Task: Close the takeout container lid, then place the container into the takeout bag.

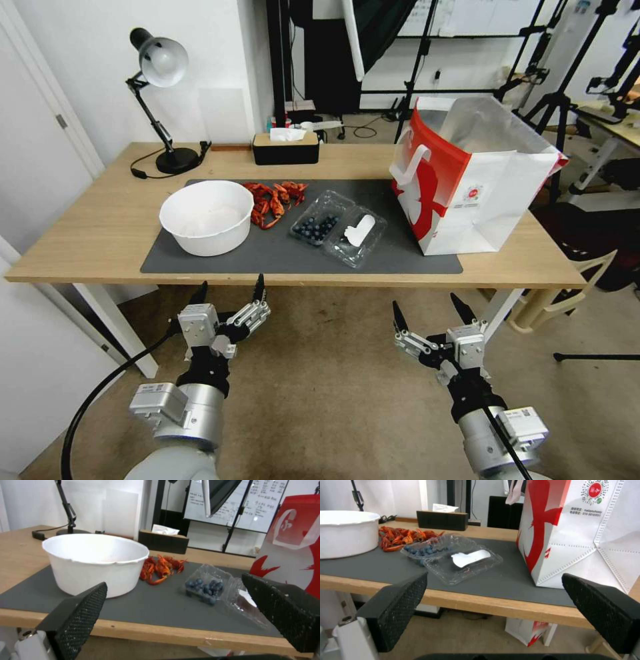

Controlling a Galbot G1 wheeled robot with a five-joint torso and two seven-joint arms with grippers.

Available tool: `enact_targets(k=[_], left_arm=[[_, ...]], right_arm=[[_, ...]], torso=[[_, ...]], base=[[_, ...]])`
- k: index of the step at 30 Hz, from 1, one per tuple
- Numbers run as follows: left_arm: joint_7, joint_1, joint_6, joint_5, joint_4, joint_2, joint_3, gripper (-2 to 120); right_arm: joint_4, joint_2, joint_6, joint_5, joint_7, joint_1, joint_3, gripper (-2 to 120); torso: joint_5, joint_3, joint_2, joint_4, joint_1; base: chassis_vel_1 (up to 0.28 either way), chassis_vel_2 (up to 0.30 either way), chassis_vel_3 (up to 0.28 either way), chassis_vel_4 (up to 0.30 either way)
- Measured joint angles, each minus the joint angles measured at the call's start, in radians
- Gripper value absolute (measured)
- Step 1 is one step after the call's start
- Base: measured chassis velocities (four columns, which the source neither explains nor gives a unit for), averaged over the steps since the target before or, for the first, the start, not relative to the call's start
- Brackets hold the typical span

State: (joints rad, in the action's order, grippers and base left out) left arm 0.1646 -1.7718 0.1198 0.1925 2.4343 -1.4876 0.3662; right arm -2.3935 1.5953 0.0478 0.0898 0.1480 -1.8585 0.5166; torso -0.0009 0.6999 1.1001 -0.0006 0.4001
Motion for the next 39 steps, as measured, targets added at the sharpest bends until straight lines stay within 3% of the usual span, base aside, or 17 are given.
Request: enact_targets(k=[28, 35, 37, 38, 39], left_arm=[[-0.045, 0.002, -0.025, -0.001, -0.035, 0.014, 0.013, 100], [-0.054, 0.003, -0.038, -0.003, -0.048, 0.019, 0.018, 100], [-0.058, 0.004, -0.039, -0.006, -0.053, 0.023, 0.020, 100], [-0.058, 0.004, -0.039, -0.006, -0.053, 0.023, 0.020, 100], [-0.059, 0.001, -0.042, -0.010, -0.055, 0.020, 0.024, 100]], right_arm=[[-0.006, 0.013, 0.003, -0.023, 0.028, 0.015, 0.012, 100], [-0.007, 0.011, 0.077, -0.213, 0.029, 0.053, -0.003, 100], [-0.009, -0.017, 0.128, -0.387, 0.023, 0.091, -0.010, 100], [-0.009, -0.017, 0.128, -0.387, 0.023, 0.091, -0.010, 100], [-0.007, -0.041, 0.163, -0.517, 0.012, 0.132, -0.019, 100]], torso=[[0.0008, 0.000, 0.000, 0.0006, 0.000], [0.0009, 0.000, 0.000, 0.0006, 0.000], [0.0008, 0.000, 0.000, 0.0004, 0.000], [0.0008, 0.000, 0.000, 0.0004, 0.000], [0.0009, 0.000, 0.000, 0.0006, 0.000]], base=[[0.000, 0.000, 0.000, 0.000], [0.000, 0.000, 0.000, 0.000], [0.000, 0.000, 0.000, 0.000], [0.000, 0.000, 0.000, 0.000], [0.000, 0.000, 0.000, 0.000]])
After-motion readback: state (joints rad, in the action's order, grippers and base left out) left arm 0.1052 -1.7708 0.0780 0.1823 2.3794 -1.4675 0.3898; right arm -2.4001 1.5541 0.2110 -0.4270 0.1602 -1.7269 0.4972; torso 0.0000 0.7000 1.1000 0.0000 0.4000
